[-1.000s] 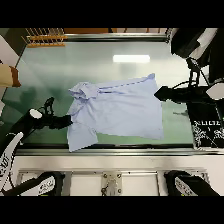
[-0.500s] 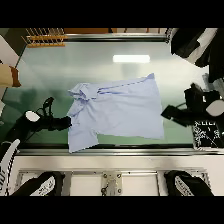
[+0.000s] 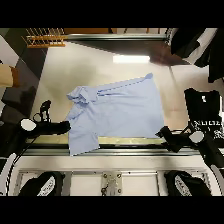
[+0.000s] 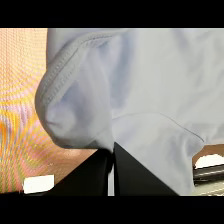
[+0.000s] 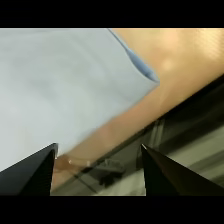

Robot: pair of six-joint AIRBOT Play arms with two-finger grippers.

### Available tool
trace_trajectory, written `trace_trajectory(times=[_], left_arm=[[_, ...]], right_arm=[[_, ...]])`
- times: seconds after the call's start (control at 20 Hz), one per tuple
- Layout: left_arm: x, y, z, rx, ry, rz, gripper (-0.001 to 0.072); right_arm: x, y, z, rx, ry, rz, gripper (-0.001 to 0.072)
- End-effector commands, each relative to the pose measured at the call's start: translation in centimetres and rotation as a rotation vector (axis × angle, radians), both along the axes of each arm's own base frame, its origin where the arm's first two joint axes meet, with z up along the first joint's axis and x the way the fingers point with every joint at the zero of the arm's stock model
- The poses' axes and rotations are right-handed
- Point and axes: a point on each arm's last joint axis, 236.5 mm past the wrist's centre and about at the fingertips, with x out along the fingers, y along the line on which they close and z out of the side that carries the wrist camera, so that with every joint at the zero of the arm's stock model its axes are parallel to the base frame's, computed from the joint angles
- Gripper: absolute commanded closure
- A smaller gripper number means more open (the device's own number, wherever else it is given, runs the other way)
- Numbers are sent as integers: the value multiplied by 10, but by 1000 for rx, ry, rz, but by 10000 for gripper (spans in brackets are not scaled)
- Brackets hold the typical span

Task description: Fold the clothes and pants, and hang the long-sleeved shirts on hangers.

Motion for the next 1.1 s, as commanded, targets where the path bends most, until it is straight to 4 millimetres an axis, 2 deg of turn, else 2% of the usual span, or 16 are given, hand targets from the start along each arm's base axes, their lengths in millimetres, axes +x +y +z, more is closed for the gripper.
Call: trace_trajectory(times=[0.0, 0.3, 0.35, 0.55, 0.6, 0.7, 0.75, 0.85, 0.9, 0.95, 1.0, 1.05], left_arm=[[-1, -1, 2, -1, -10, 1, 700], [0, 0, 2, 0, -12, 2, 700], [0, 0, 2, 0, -12, 2, 700], [0, 0, 2, 0, -12, 2, 700], [0, 0, 3, 0, -13, 2, 700], [5, 0, 8, 4, -26, -2, 700], [15, 2, 21, 8, -58, -5, 700], [44, 5, 68, 14, -158, -18, 701], [62, 9, 111, 24, -249, -25, 700], [77, 12, 160, 40, -356, -32, 700], [87, 15, 213, 62, -471, -36, 700], [89, 17, 269, 87, -596, -37, 700]], right_arm=[[23, -10, -6, -36, -103, -72, 146], [30, -17, -13, -87, -138, -13, 148], [29, -17, -14, -87, -131, -11, 169], [31, -14, -15, -118, -158, 78, 634], [34, -13, -12, -134, -178, 121, 700], [48, -14, 3, -162, -232, 188, 701], [60, -16, 18, -183, -270, 224, 701], [94, -24, 69, -272, -371, 338, 701], [112, -30, 109, -334, -438, 396, 701], [131, -34, 157, -400, -525, 449, 702], [145, -36, 209, -462, -620, 488, 701], [155, -36, 269, -531, -734, 514, 701]])
